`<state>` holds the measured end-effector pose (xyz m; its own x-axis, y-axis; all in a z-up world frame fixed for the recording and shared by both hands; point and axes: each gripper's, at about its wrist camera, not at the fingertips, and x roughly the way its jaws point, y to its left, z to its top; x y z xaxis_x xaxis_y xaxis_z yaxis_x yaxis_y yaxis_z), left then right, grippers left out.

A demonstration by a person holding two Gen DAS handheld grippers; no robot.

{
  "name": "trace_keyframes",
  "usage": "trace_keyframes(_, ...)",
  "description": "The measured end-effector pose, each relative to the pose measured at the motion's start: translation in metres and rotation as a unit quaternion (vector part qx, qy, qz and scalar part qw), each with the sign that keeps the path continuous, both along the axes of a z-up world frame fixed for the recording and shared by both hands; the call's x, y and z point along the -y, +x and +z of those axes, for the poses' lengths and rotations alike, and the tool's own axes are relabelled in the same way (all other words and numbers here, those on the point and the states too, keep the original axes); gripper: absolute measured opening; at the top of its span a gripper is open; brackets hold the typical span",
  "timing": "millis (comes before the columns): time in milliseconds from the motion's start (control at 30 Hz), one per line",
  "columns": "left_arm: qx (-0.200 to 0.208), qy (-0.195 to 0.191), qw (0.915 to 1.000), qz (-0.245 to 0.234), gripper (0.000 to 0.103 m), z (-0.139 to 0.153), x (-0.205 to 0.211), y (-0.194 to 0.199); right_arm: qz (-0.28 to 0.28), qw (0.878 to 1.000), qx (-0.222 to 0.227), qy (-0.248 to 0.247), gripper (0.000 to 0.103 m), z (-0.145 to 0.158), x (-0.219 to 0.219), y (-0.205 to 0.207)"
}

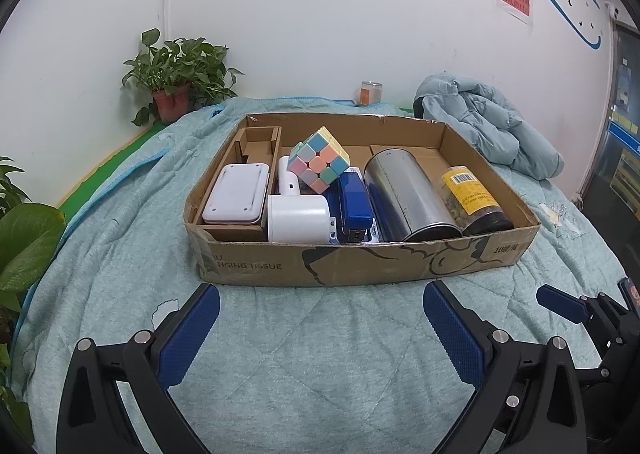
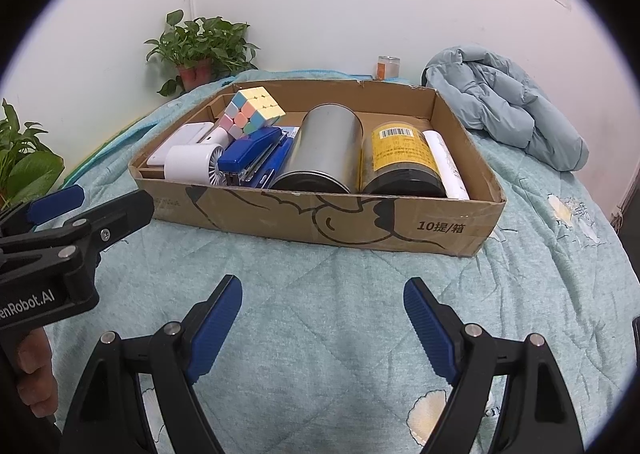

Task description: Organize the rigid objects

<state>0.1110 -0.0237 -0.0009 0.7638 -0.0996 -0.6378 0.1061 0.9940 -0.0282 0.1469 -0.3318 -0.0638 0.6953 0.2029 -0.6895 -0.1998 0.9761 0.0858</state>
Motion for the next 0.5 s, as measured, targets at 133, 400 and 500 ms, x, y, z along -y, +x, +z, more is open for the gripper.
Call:
trace_keyframes(133, -0.001, 0.001, 1.0, 0.001, 0.102, -0.0014, -0.0005, 0.0, 0.001, 1.0, -0.001, 0.0, 0.083, -0.0018, 0.0014, -0.0013)
trace_keyframes(400, 0.015, 0.008, 0.9998, 0.003, 0.102, -0.0026, -0.001, -0.0027, 0.004, 1.0, 0.0, -0.001, 0.083, -0.0028, 0.0068, 0.0021)
trace_keyframes(500, 0.01, -0.011, 0.9999, 0.0, 0.102, -0.002, -0.0061, 0.0017, 0.004, 1.0, 0.0, -0.001, 0.083, -0.0031, 0.0074, 0.0032)
